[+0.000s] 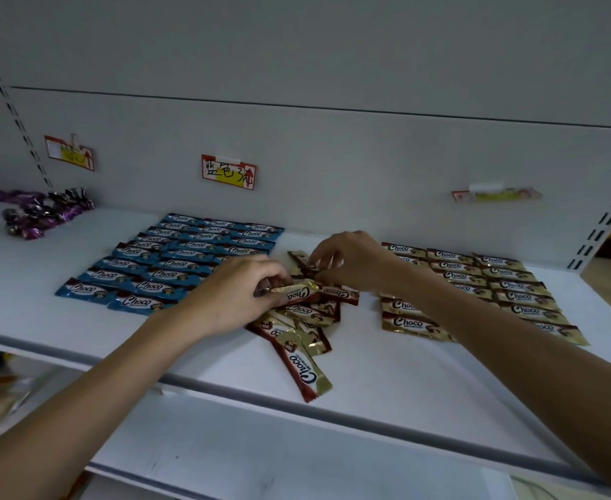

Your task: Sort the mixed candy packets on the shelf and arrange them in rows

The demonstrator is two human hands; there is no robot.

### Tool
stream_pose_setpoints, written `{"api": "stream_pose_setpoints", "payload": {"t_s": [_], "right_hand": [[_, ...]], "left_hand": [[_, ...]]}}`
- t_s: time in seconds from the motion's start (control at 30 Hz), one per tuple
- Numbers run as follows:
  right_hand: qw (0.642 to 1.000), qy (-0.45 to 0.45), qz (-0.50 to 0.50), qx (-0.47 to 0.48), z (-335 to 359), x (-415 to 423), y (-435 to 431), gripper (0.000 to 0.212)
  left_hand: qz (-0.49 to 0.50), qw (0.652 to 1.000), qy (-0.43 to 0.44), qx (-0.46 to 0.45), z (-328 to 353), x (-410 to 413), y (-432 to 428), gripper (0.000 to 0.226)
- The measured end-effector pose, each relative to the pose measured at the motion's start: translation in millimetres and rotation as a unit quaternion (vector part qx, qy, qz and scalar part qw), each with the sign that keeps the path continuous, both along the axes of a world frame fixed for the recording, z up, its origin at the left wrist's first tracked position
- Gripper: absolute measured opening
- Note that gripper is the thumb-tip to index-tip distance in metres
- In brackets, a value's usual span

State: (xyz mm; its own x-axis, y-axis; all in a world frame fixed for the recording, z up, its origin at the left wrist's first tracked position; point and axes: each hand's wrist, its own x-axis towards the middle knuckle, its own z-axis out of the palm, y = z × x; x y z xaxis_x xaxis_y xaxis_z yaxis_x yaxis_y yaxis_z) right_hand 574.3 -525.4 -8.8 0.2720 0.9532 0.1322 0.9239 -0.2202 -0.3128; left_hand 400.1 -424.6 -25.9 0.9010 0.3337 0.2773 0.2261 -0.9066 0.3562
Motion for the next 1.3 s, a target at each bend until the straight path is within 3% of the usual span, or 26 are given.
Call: {"api": "stream_pose_setpoints", "payload": {"t_s": [0.2, 0.3, 0.57, 0.67, 0.83, 0.97, 1.1, 1.2, 1.3], "right_hand": [[1.0, -0.009, 0.01, 0.011, 0, 7, -13, 0.014], [0.997, 0.006, 0.018, 0.07, -4, 7, -11, 0.013], [0.954, 0.034, -0.001, 0.297, 6, -3, -28, 0.004], [0.95, 0.046, -0.008, 0.31, 11, -5, -50, 0.008], [0.935, -0.038, -0.027, 0.351, 17, -2, -108, 0.021], [0.936, -0.133, -0.048, 0.324, 7, 1, -176, 0.021], [0.939, -0.248, -0.005, 0.238, -14, -6, -229, 0.02], [0.971, -0.178, 0.015, 0.159, -23, -15, -248, 0.03], [0.984, -0.074, -0.032, 0.159, -25, -13, -263, 0.031]], "left_hand": [[-0.021, 1.0, 0.01, -0.005, 5, 7, -6, 0.019], [-0.029, 0.999, -0.008, -0.043, 12, 5, -11, 0.007], [-0.028, 0.978, -0.082, -0.19, 24, 6, -31, 0.052], [-0.046, 0.978, -0.108, -0.173, 29, 11, -45, 0.035], [-0.079, 0.963, -0.138, -0.216, 30, 28, -81, 0.016], [-0.093, 0.965, -0.119, -0.214, 15, 38, -111, 0.018], [-0.119, 0.982, -0.086, -0.119, 3, 39, -127, 0.005], [-0.101, 0.993, -0.059, -0.032, -6, 43, -128, 0.015], [-0.115, 0.99, -0.08, -0.009, -10, 39, -129, 0.038]]}}
